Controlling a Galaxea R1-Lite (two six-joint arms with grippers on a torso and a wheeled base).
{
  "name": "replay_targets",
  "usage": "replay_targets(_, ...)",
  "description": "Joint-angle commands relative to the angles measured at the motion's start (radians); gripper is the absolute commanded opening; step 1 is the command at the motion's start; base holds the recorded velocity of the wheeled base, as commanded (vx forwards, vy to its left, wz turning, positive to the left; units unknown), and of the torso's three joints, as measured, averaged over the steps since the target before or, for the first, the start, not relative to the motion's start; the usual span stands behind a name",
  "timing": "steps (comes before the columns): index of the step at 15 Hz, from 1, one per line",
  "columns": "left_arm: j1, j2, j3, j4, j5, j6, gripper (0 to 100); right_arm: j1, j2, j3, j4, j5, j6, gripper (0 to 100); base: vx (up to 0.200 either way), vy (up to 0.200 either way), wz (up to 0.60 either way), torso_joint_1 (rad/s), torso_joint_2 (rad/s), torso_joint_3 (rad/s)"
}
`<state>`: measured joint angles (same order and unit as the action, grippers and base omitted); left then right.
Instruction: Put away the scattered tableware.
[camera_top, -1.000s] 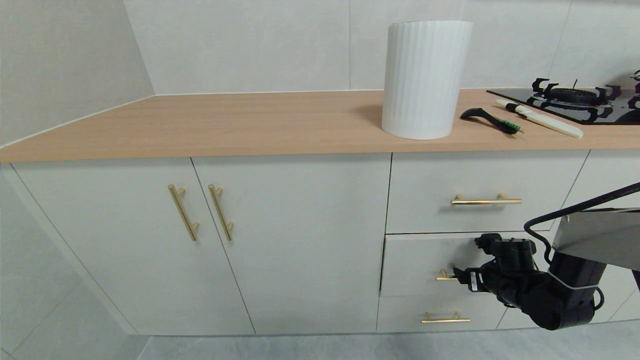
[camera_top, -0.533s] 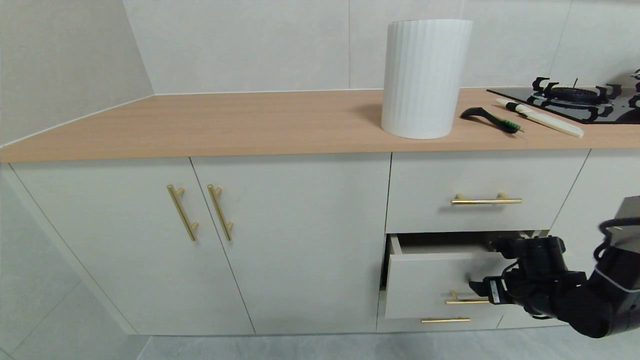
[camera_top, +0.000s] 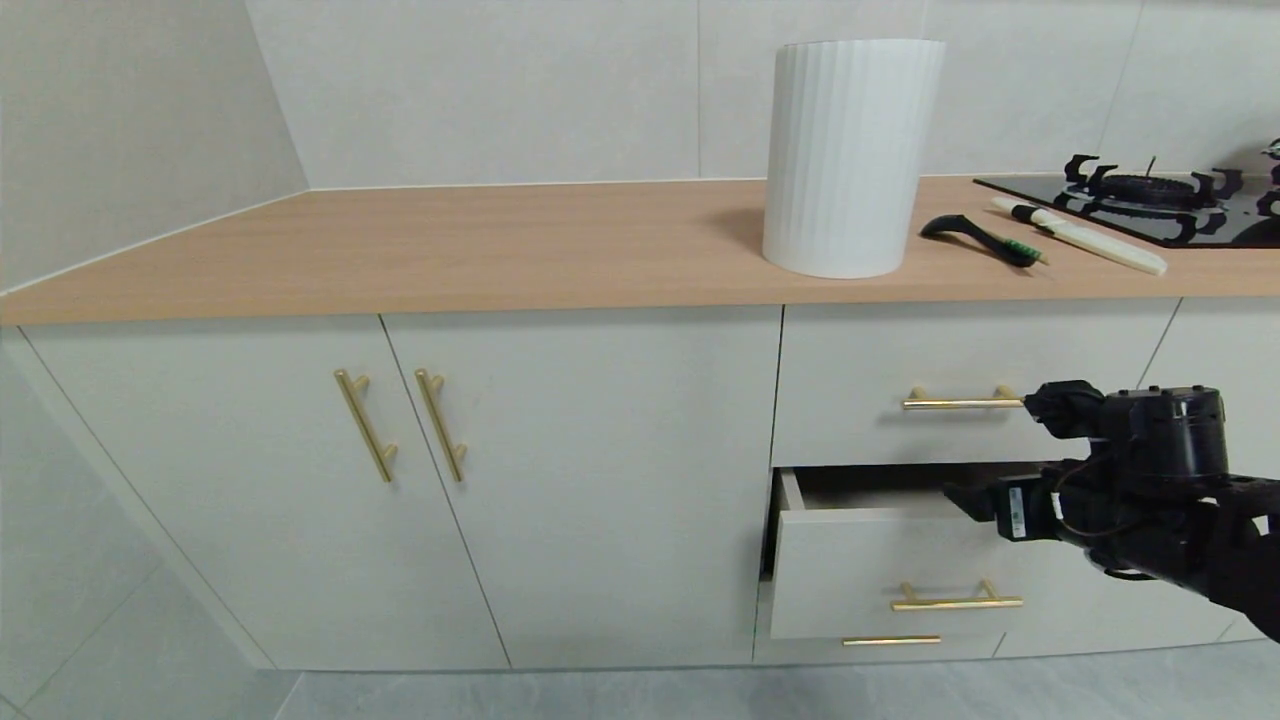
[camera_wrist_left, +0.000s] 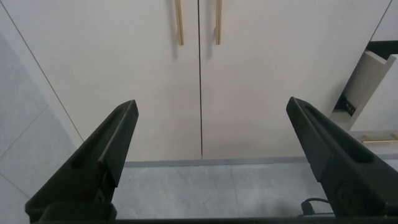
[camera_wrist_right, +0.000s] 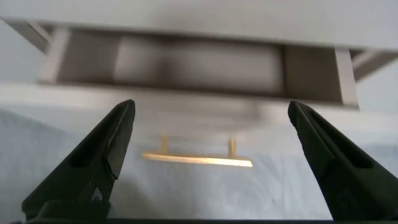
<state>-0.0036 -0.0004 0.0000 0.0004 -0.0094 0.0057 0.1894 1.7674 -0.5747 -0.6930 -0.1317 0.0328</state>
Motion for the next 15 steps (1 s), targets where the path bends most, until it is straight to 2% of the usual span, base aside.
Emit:
replay_targets(1,0.001,0.0,0.0,0.0,0.0,0.0,100,0.004,0.119,-0.042,-0.076,-0.005,0.032,100,0.0,0.0,0.0,0.0,0.0,0.0)
replay_targets(4,0.001,0.0,0.0,0.0,0.0,0.0,100,0.004,0.264,-0.071,-0.161,-0.008,0.032,100,0.0,0.0,0.0,0.0,0.0,0.0)
replay_targets(10,0.001,0.0,0.0,0.0,0.0,0.0,100,0.004,0.377,-0.111,-0.238,-0.012,0.033,100,0.0,0.0,0.0,0.0,0.0,0.0)
replay_targets(15,0.001,0.0,0.0,0.0,0.0,0.0,100,0.004,0.348,-0.1,-0.204,-0.016,0.029,100,0.0,0.0,0.0,0.0,0.0,0.0)
